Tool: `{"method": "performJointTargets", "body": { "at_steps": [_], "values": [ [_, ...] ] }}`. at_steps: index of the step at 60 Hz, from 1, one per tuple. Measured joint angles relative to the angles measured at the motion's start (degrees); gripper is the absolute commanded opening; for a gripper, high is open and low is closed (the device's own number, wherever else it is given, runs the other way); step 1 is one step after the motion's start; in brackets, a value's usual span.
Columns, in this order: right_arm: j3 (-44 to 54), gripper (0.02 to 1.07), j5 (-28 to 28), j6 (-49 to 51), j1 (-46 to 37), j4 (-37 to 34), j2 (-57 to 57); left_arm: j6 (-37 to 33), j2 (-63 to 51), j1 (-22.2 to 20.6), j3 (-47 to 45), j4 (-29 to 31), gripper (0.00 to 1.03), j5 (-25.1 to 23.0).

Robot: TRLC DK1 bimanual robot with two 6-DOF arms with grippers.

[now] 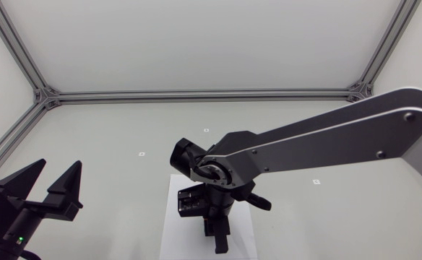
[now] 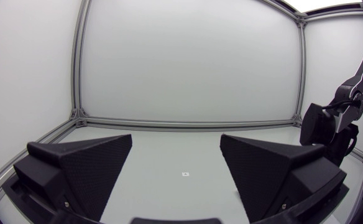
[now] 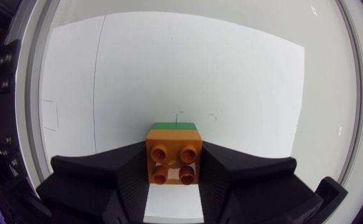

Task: Pick up the orange 2x2 brick with the right arm and stack it on top of the green 2x2 brick in the center

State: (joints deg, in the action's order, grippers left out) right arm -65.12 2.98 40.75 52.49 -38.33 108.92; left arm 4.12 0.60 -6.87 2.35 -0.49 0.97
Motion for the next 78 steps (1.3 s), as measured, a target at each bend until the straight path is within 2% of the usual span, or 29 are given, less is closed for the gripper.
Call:
{"method": "performJointTargets", "body": {
  "at_steps": [4,9,13,18,28,48,52,59,78],
  "values": [
    [-0.02,0.32,0.00,-0.31,-0.11,0.70,0.00,0.00,0.00,0.00,0.00,0.00,0.99,0.00],
    [-0.13,0.64,0.02,-0.46,-0.37,0.85,0.02,0.00,0.00,0.00,0.00,0.00,0.99,0.00],
    [-0.35,0.74,-0.02,-0.46,-0.63,0.87,0.31,0.00,0.00,0.00,0.00,0.02,0.99,0.00],
    [-0.70,0.95,-0.04,-0.46,-0.94,0.90,0.61,0.00,0.00,0.00,0.00,0.02,0.99,0.00],
    [-0.90,0.98,0.00,-0.46,-1.22,0.39,0.59,0.00,0.00,0.00,0.00,0.02,0.99,0.00],
    [-1.95,0.97,0.00,-0.46,-1.22,-1.81,-2.05,0.00,0.00,0.00,0.00,0.00,0.99,0.00],
    [-2.01,0.94,0.00,-0.46,-1.22,-1.88,-2.80,0.00,-0.02,0.00,0.00,0.00,0.99,0.00],
    [-2.05,0.83,0.02,-0.46,-1.22,-1.97,-3.23,0.00,0.00,0.00,0.00,0.00,0.99,0.00],
    [-2.05,0.33,0.04,-0.46,-1.22,-1.97,-3.23,0.00,0.00,0.00,0.00,0.02,0.99,0.00]
  ]
}}
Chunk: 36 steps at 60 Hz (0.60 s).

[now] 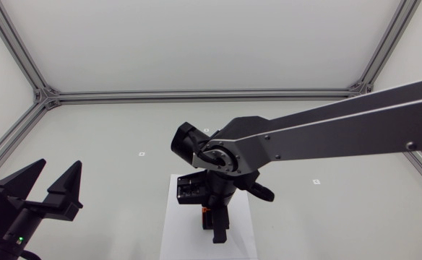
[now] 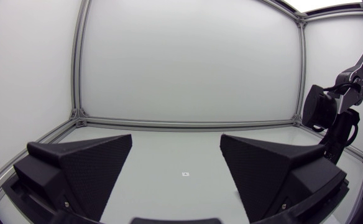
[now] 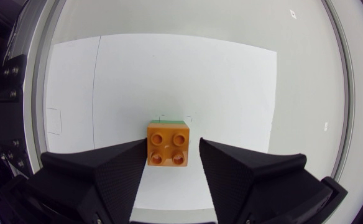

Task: Pick up the orange 2x2 brick with the right arm and stack it on top of the green 2x2 brick in the center

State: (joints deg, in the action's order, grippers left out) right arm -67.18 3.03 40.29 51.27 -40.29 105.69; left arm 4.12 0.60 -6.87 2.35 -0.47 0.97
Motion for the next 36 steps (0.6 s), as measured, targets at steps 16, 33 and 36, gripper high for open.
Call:
{"method": "performJointTargets", "body": {
  "at_steps": [16,33,36],
  "values": [
    [0.00,0.25,-0.02,0.00,0.04,0.02,0.00,0.00,-0.02,0.00,0.00,-0.02,0.99,0.00],
    [-0.22,0.24,-0.31,-1.57,0.44,0.22,0.66,0.00,0.00,0.00,0.00,-0.02,0.99,0.00],
    [-0.63,0.24,-1.36,-2.01,0.79,0.15,1.05,0.00,0.00,0.00,0.00,-0.02,0.99,0.00]
  ]
}}
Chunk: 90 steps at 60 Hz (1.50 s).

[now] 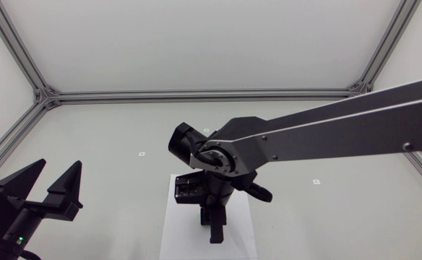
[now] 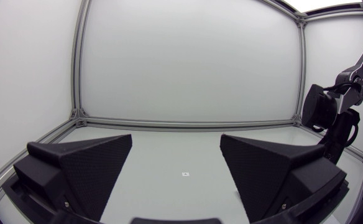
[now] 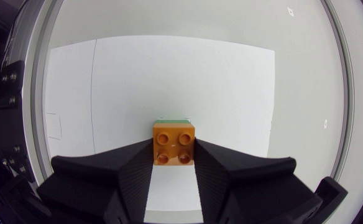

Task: Pick up the orange 2x2 brick with the right arm and stack it on top of the green 2x2 brick in the center

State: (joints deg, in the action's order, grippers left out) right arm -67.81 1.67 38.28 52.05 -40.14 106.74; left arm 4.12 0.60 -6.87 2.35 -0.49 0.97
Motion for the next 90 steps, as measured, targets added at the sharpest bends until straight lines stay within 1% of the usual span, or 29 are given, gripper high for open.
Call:
{"method": "performJointTargets", "body": {
  "at_steps": [10,20,29,49,63,90],
  "values": [
    [-1.77,0.24,-1.86,-0.77,1.09,-0.44,1.27,0.00,0.00,0.00,0.00,0.00,0.99,0.00],
    [-2.10,0.24,1.60,-0.55,-0.55,-0.46,1.55,0.00,0.00,0.00,0.00,0.00,0.99,0.00],
    [-1.05,0.24,2.62,-0.11,-1.20,0.57,1.07,0.00,0.00,0.00,0.00,0.02,0.99,0.00],
    [0.33,0.24,2.32,0.61,-1.20,1.62,-0.13,0.00,0.00,0.00,0.00,0.00,0.99,0.00],
    [1.05,0.24,1.29,0.76,-1.16,0.79,-0.98,0.00,0.00,0.00,0.00,0.00,0.99,0.00],
    [1.07,0.24,1.09,0.70,-1.11,0.46,-1.05,0.00,-0.02,0.00,0.00,0.00,0.99,0.00]
  ]
}}
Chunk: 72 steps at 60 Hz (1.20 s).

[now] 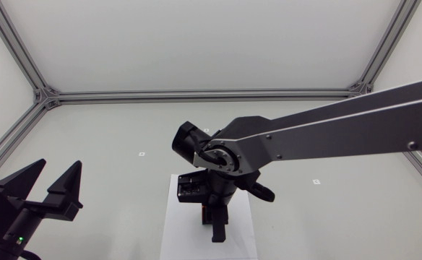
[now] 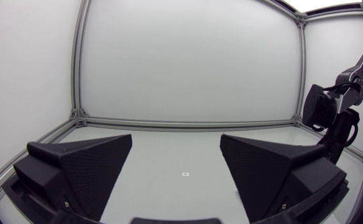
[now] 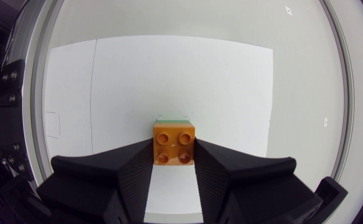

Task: Pick up the orange 2x2 brick with the right arm and stack it on top of the green 2x2 brick in the center

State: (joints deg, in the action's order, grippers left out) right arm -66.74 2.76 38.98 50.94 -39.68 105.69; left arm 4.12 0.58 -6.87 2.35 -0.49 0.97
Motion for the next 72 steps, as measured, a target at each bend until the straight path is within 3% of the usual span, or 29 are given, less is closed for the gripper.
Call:
{"method": "performJointTargets", "body": {
  "at_steps": [51,63,72],
  "values": [
    [-0.17,0.25,-0.63,-1.75,0.76,0.76,0.04,0.00,0.02,0.00,0.00,0.00,0.99,0.00],
    [-0.17,0.82,-0.68,-1.81,0.76,0.76,0.04,0.00,0.02,0.00,0.00,0.00,0.99,0.00],
    [-0.15,1.03,-0.70,-1.95,1.05,0.68,0.04,0.00,0.02,0.00,0.00,0.02,0.99,0.00]
  ]
}}
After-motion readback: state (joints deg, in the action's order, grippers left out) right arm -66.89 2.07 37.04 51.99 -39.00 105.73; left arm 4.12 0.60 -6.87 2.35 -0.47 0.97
